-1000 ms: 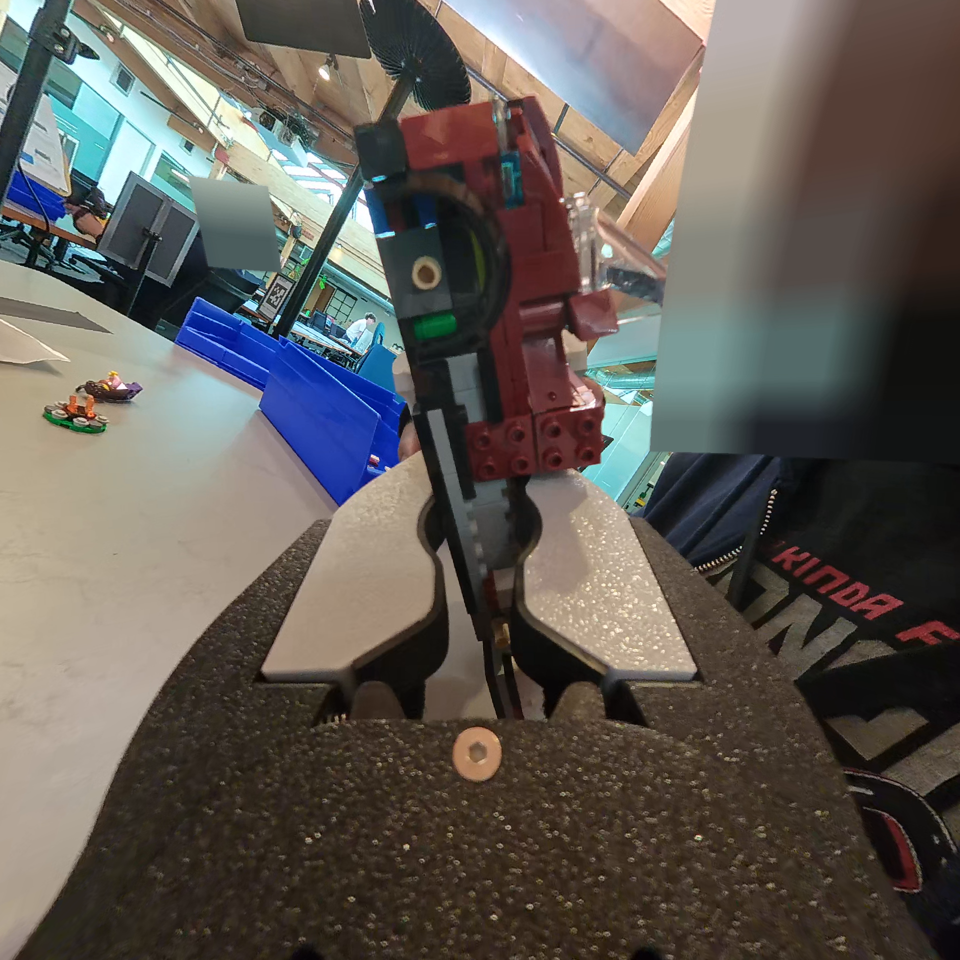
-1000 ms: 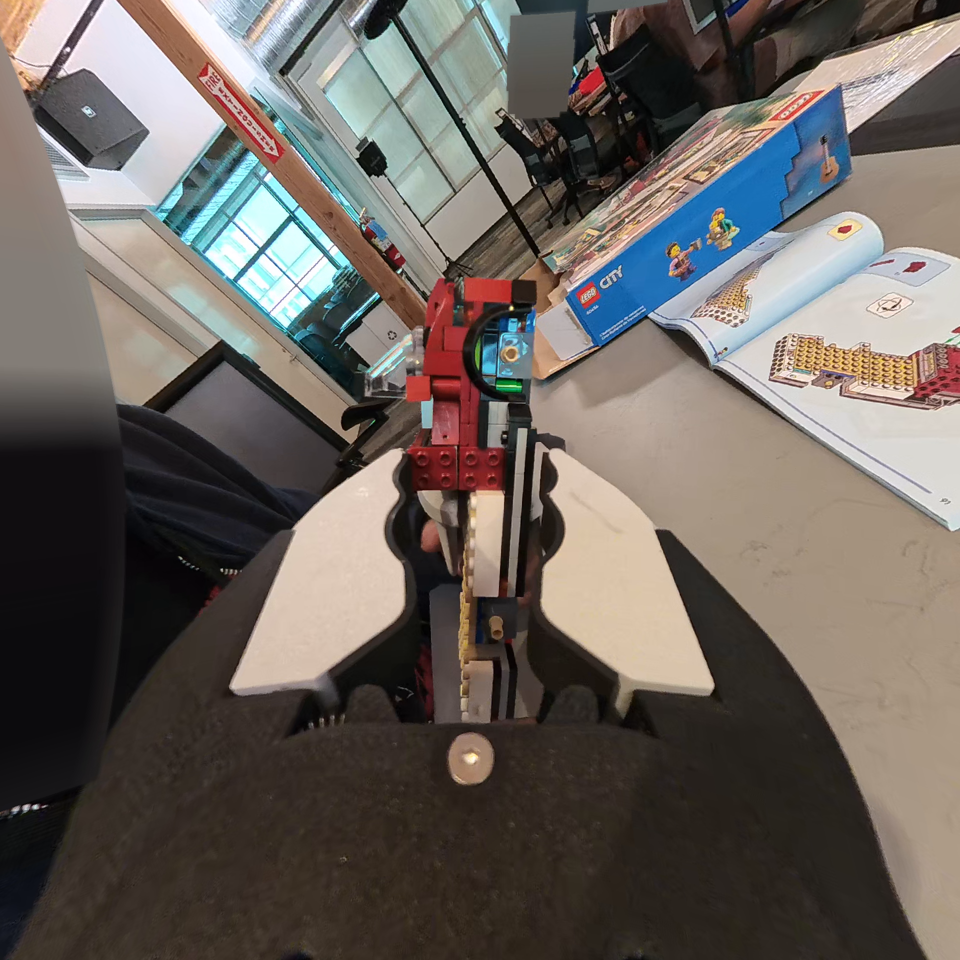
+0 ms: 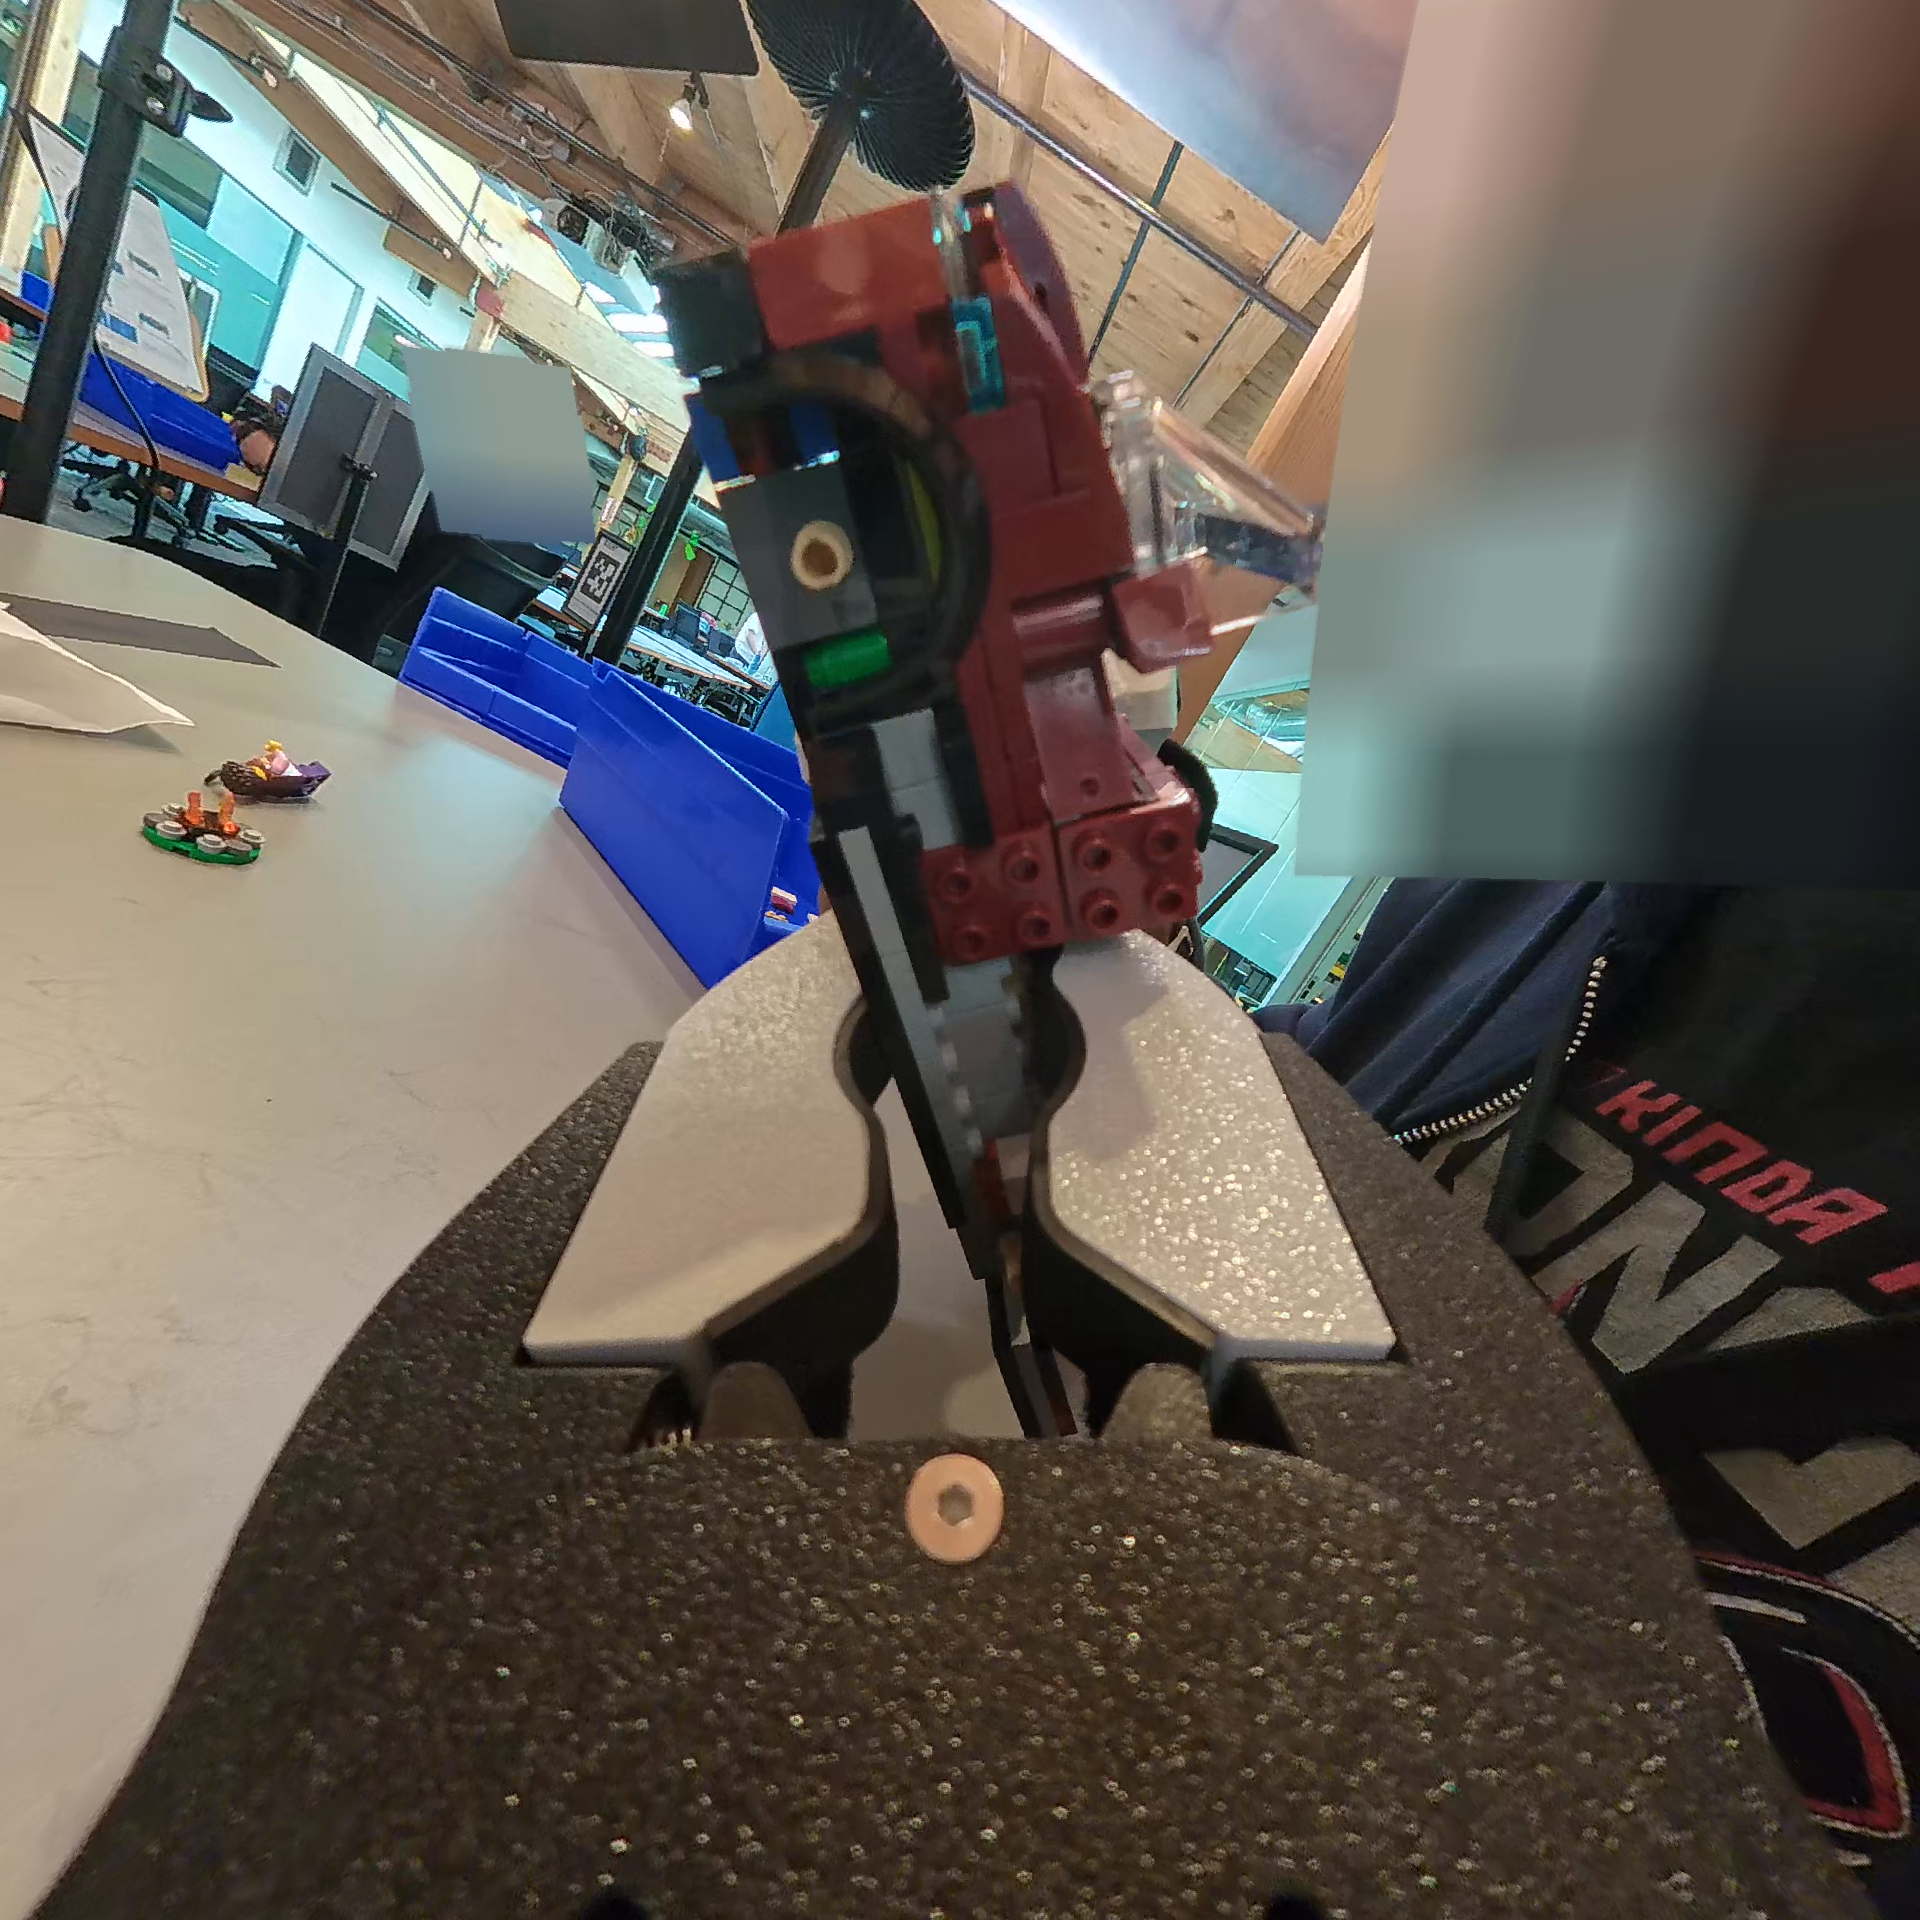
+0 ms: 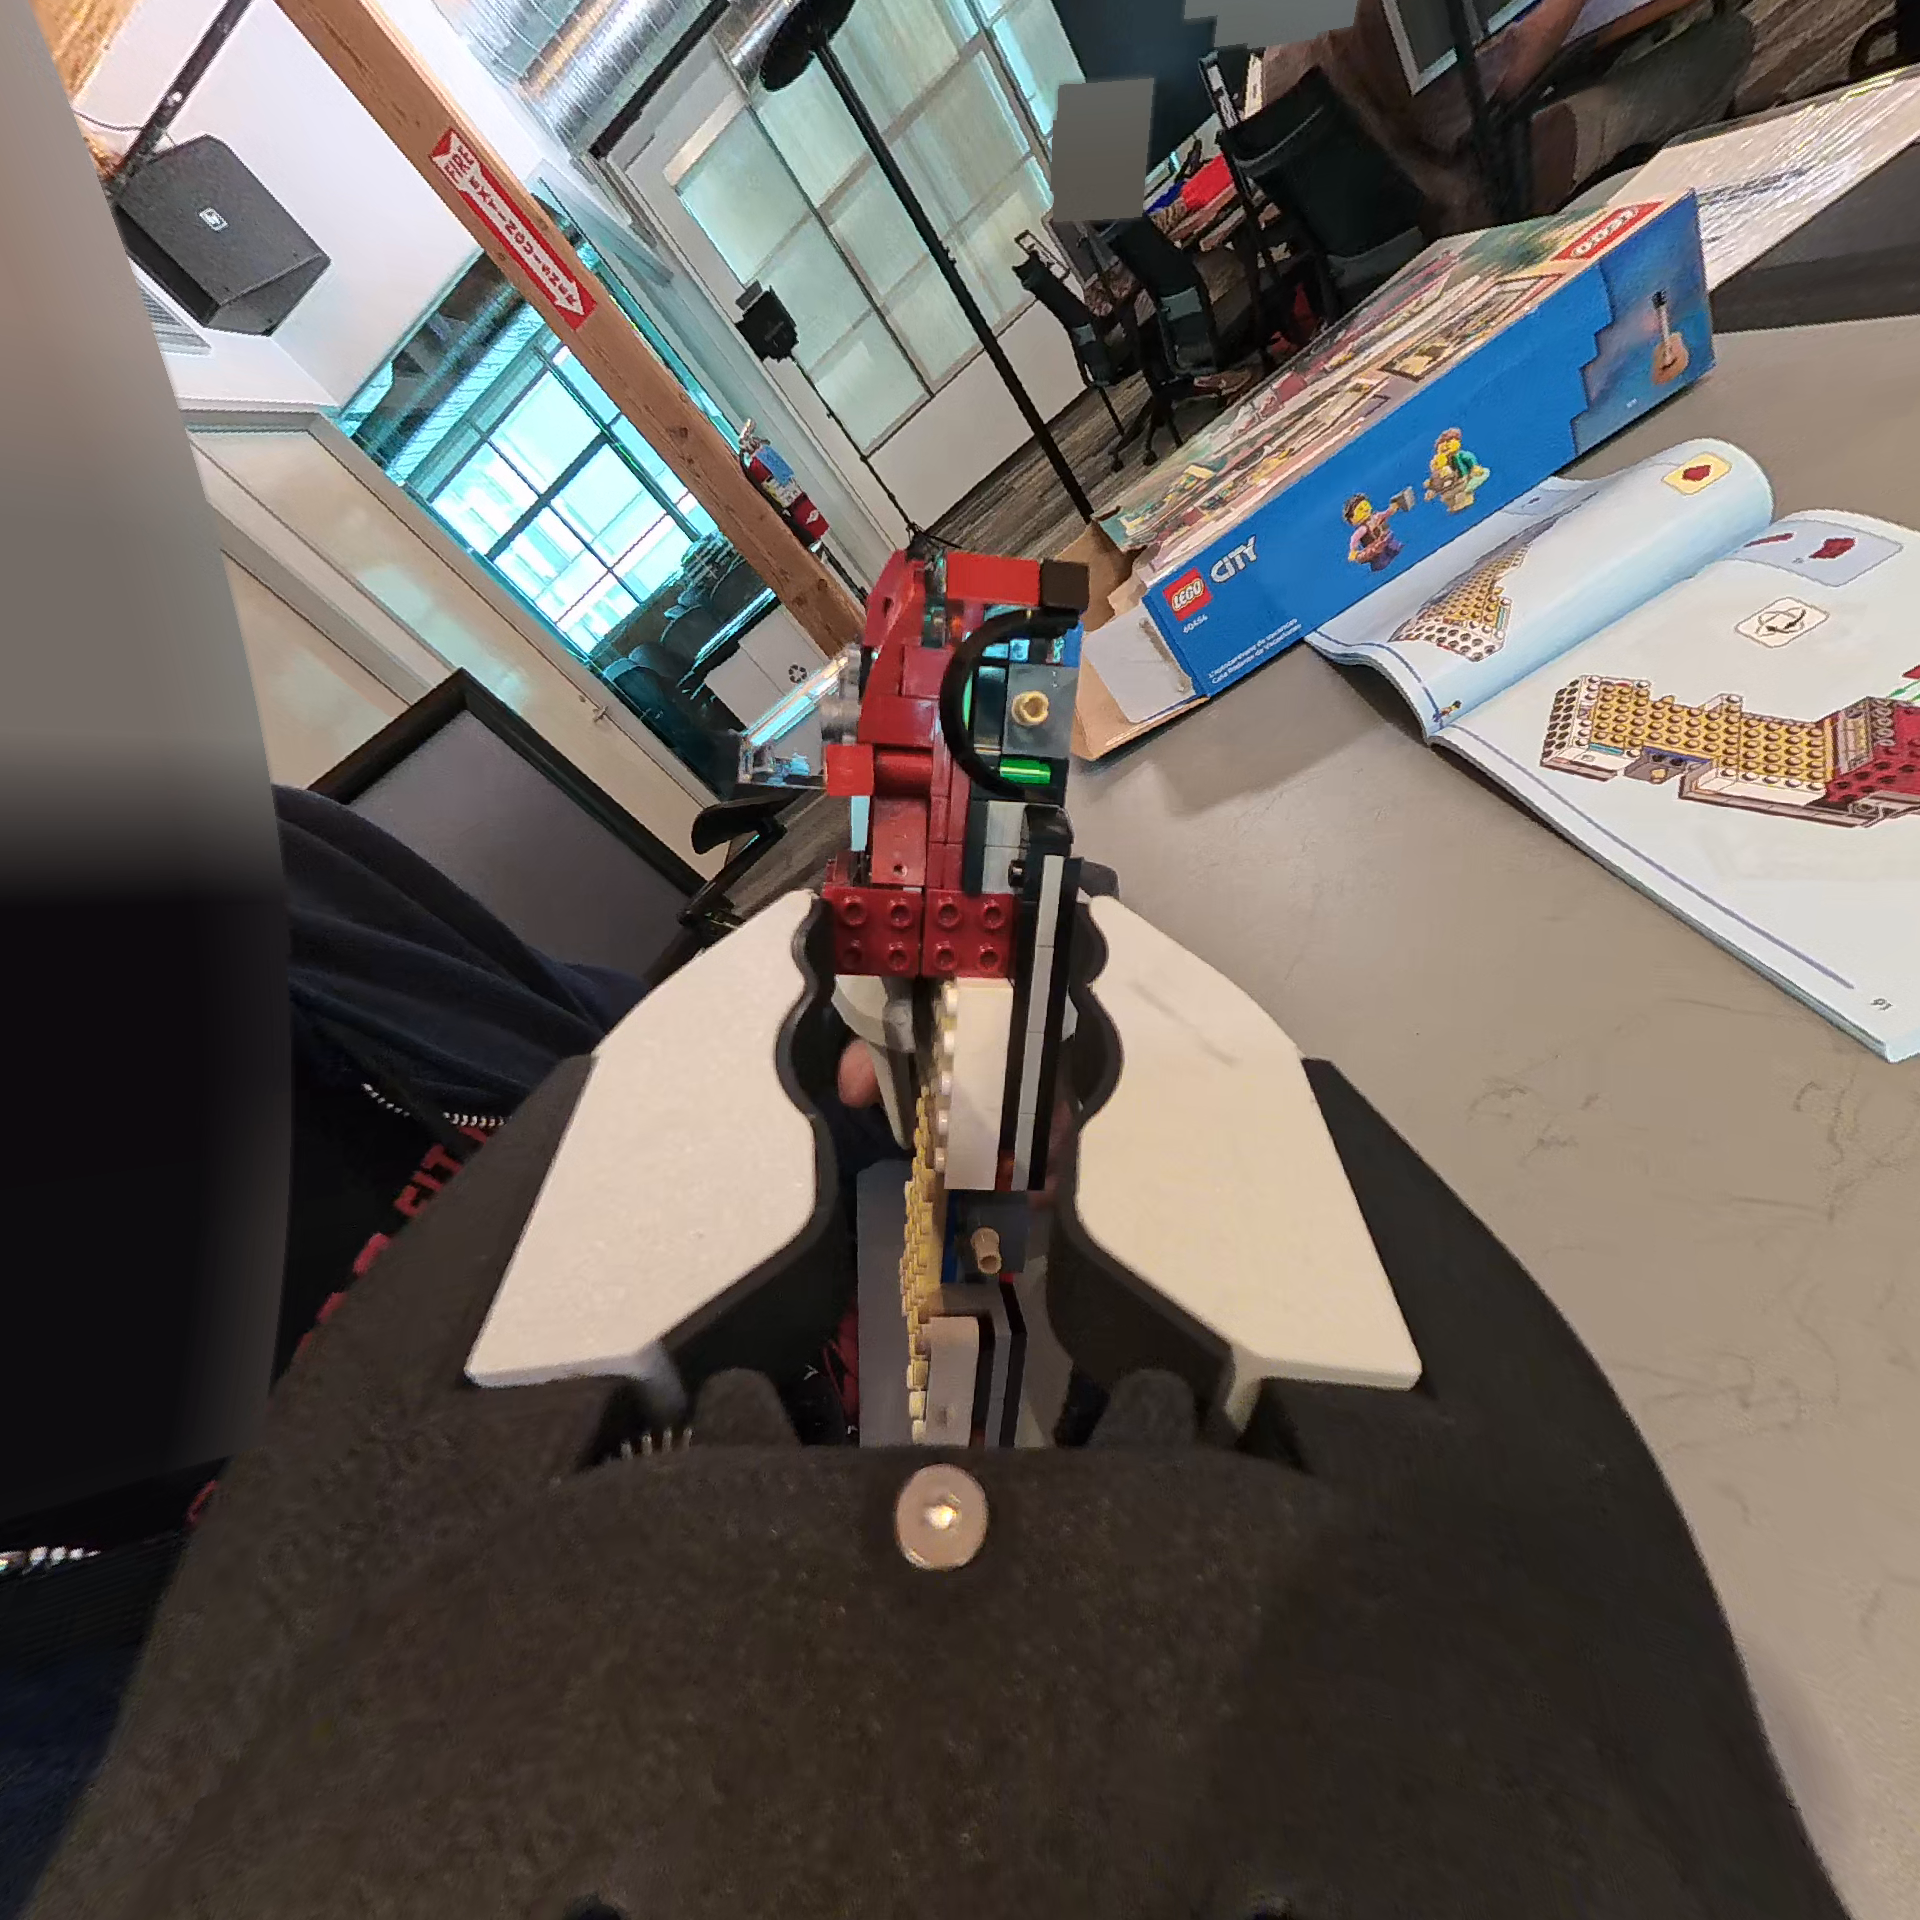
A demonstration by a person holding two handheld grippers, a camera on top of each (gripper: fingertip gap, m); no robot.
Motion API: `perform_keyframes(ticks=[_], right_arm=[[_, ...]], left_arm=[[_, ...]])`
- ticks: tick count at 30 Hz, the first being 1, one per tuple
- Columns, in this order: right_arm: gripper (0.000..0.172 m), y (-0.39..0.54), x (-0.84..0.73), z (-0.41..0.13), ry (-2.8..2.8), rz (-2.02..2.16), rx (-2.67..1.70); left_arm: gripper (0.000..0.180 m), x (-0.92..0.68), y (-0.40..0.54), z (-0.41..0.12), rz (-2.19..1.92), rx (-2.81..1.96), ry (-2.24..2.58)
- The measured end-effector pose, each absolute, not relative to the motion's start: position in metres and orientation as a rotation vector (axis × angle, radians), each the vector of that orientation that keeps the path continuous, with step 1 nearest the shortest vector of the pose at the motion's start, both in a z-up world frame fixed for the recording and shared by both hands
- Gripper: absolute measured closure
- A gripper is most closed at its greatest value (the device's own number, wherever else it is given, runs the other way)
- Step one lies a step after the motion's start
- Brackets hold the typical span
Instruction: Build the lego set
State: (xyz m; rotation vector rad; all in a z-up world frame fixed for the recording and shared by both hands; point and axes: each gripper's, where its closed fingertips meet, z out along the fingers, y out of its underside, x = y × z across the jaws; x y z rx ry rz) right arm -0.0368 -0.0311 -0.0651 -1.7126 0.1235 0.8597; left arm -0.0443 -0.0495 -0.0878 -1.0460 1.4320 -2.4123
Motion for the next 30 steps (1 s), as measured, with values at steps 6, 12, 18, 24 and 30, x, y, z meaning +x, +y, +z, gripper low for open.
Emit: perform_keyframes(ticks=[6,12,18,24,30], right_arm=[[0.128,-0.031,-0.036,-0.067,0.136,0.883,-1.716],[0.128,-0.032,-0.036,-0.067,0.145,0.902,-1.708],[0.128,-0.031,-0.034,-0.068,0.143,0.879,-1.714],[0.123,-0.029,-0.022,-0.073,0.23,0.84,-1.708],[0.124,-0.026,-0.002,-0.088,0.349,0.772,-1.76]], left_arm=[[0.157,-0.044,-0.05,-0.089,-2.402,-1.054,1.442],[0.157,-0.044,-0.05,-0.09,-2.386,-1.047,1.449],[0.157,-0.041,-0.049,-0.091,-2.421,-1.079,1.428],[0.158,-0.031,-0.034,-0.092,-2.543,-1.27,1.252],[0.157,-0.015,-0.015,-0.09,-2.814,-1.667,0.868]])
